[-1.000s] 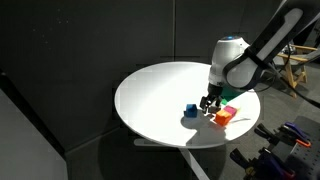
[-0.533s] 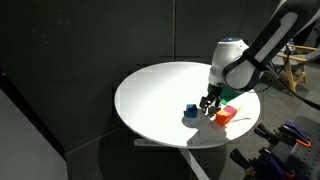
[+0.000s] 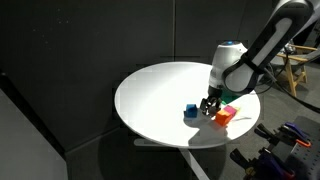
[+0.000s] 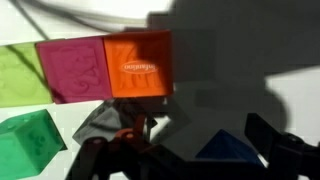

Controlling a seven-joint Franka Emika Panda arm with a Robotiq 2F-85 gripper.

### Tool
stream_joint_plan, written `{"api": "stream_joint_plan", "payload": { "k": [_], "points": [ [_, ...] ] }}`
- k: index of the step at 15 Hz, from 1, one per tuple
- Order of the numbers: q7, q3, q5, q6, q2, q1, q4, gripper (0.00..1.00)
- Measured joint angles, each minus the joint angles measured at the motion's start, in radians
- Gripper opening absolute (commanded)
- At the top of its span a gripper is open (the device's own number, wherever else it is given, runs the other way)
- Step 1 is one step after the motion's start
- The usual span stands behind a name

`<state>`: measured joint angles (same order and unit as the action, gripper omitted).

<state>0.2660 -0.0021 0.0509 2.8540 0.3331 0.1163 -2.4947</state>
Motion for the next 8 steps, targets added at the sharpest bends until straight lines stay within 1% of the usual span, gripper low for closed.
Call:
{"api": "stream_joint_plan", "payload": {
  "k": [8],
  "points": [
    [-0.009, 0.000, 0.000, 0.015, 0.030, 0.003, 0.008, 1.00]
  ]
}}
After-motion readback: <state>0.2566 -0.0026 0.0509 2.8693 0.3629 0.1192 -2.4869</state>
